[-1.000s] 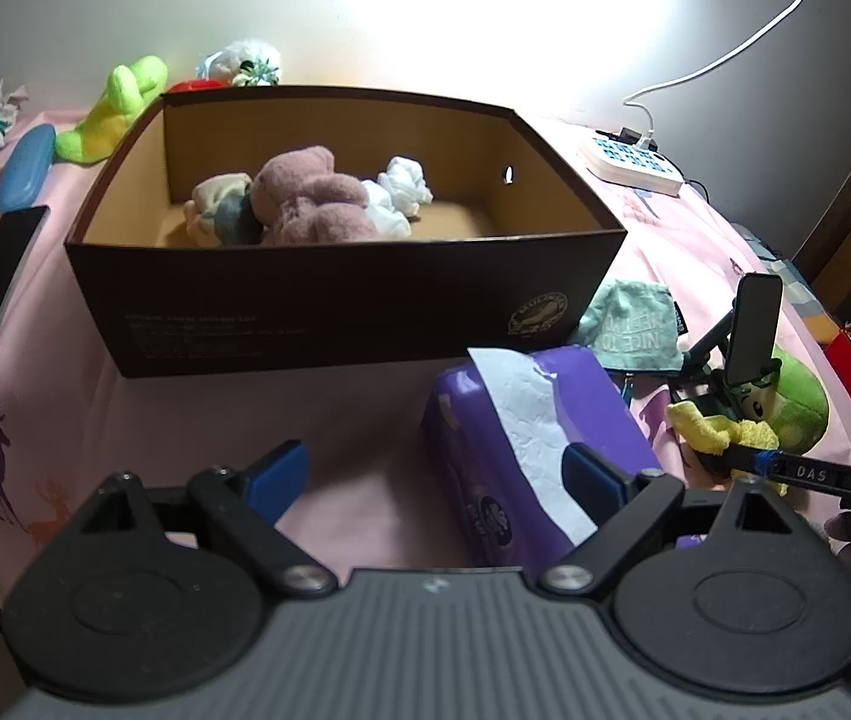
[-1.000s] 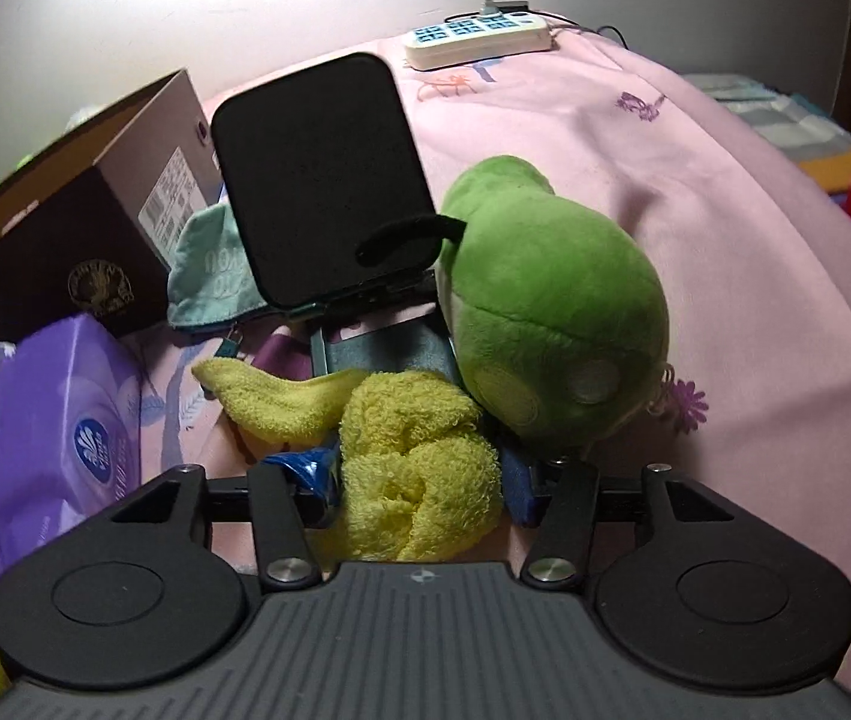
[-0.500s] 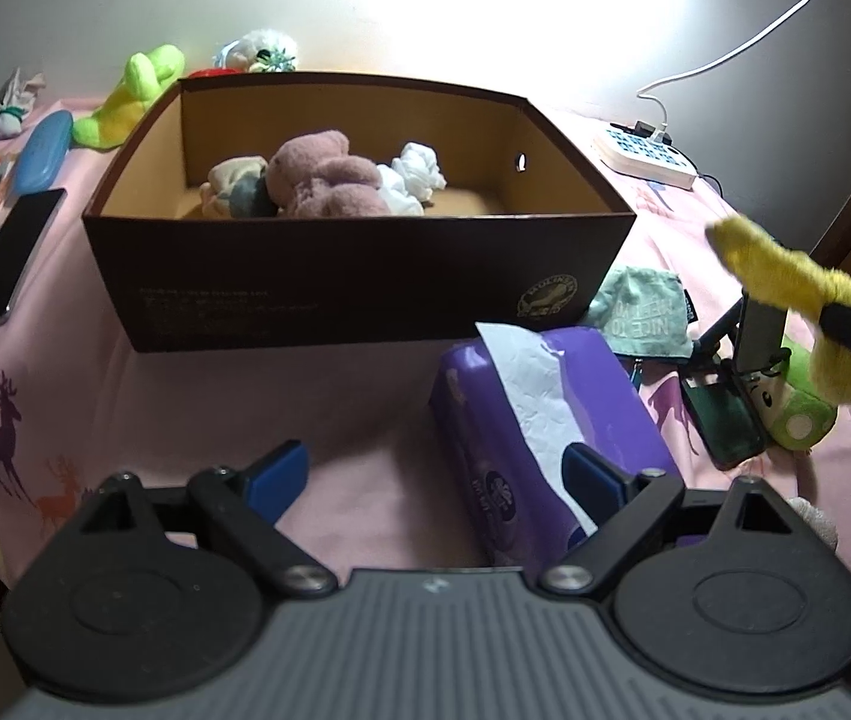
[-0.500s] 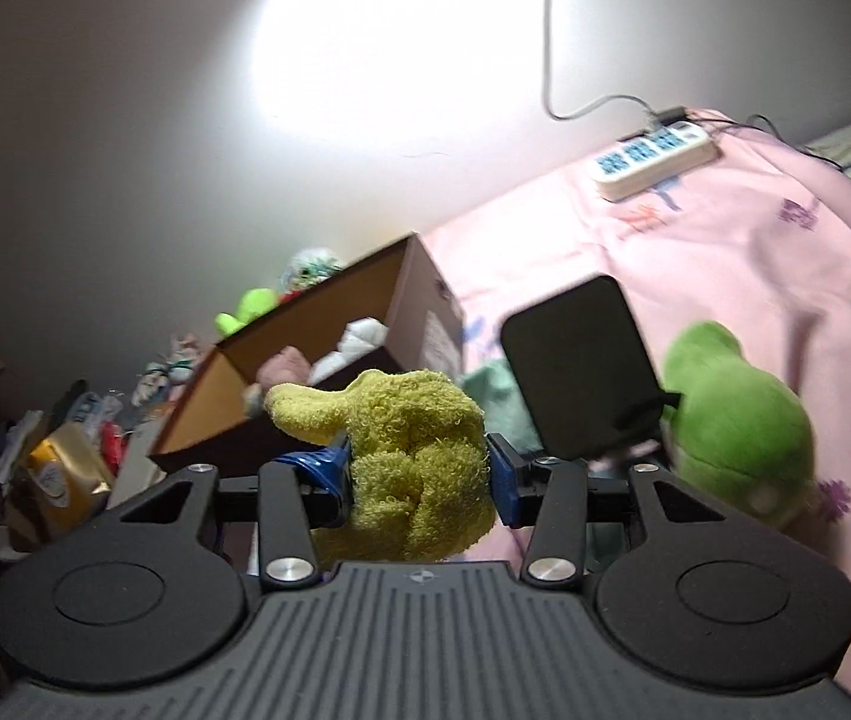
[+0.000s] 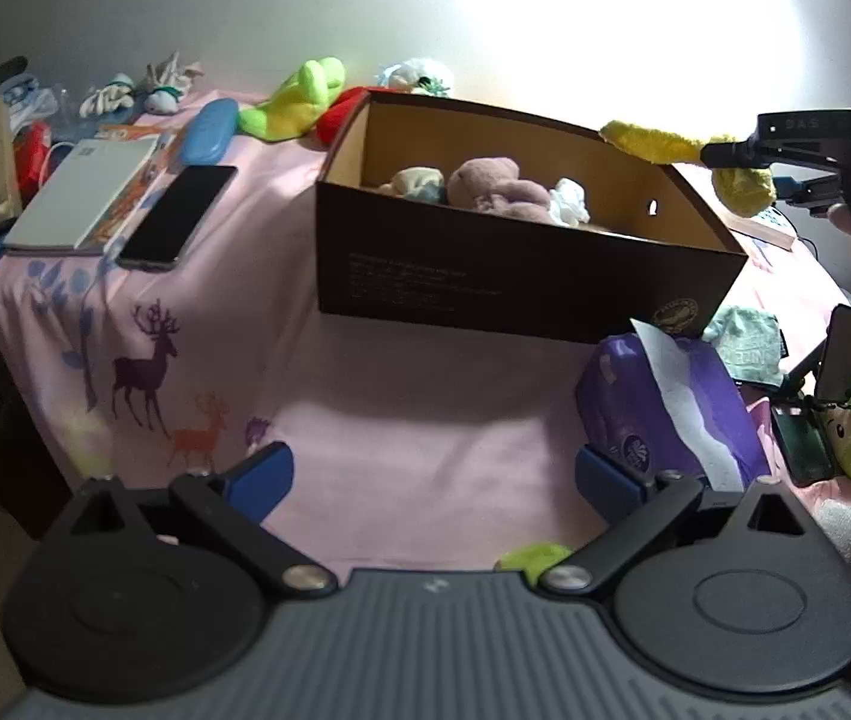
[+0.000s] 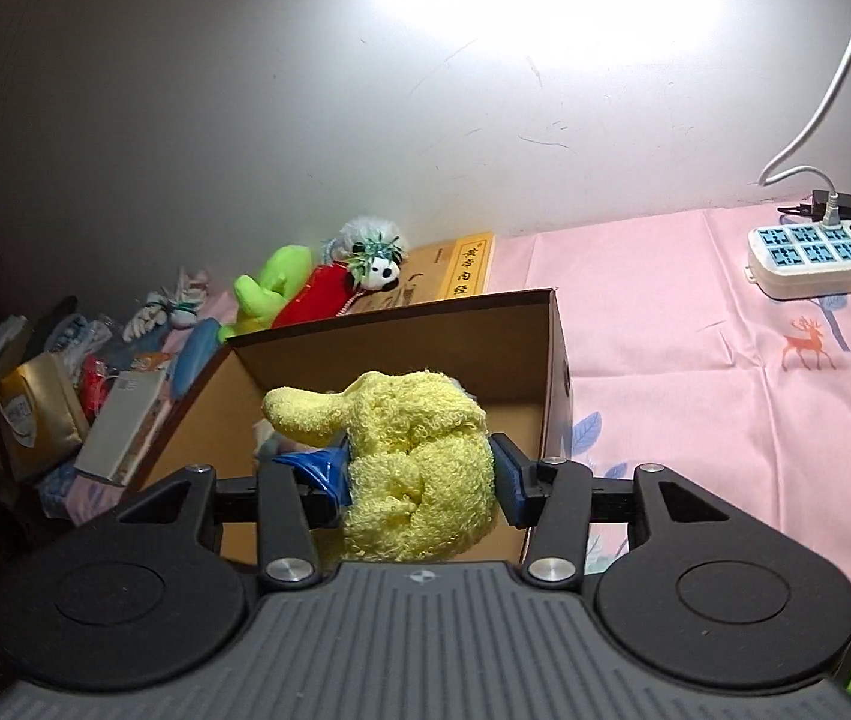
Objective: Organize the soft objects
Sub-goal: 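Lift the yellow plush with the right gripper and lower it into the box, then open the right gripper to release the yellow plush and withdraw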
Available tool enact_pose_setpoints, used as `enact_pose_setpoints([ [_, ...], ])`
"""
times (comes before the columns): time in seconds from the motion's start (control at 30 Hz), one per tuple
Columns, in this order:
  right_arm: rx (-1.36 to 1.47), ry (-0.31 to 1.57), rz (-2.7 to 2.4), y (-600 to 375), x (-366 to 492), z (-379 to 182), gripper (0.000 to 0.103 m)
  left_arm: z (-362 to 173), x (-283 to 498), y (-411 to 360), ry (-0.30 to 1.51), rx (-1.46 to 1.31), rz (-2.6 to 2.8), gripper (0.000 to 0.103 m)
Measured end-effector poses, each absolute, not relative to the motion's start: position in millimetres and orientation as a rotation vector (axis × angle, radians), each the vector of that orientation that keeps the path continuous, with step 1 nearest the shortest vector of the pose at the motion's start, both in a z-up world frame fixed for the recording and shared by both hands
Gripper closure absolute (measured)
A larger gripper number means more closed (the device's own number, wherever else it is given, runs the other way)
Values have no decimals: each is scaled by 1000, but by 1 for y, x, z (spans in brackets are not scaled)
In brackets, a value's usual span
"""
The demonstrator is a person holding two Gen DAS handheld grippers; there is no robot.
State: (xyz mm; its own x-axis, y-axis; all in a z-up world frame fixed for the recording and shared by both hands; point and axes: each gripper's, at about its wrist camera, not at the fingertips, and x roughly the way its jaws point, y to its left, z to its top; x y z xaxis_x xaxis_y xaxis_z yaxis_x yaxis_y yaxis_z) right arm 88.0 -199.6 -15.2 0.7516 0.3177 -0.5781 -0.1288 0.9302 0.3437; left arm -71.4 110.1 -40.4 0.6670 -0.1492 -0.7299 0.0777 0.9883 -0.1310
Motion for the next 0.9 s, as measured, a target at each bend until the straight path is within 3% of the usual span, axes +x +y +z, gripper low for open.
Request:
enact_pose_setpoints([
  [0.53, -26, 712, 185, -167, 173, -51, 64, -46, -91, 114, 856, -148, -2, 3],
  [0.9, 229, 687, 250, -197, 141, -25, 58, -55, -79, 107, 915, -140, -36, 3],
])
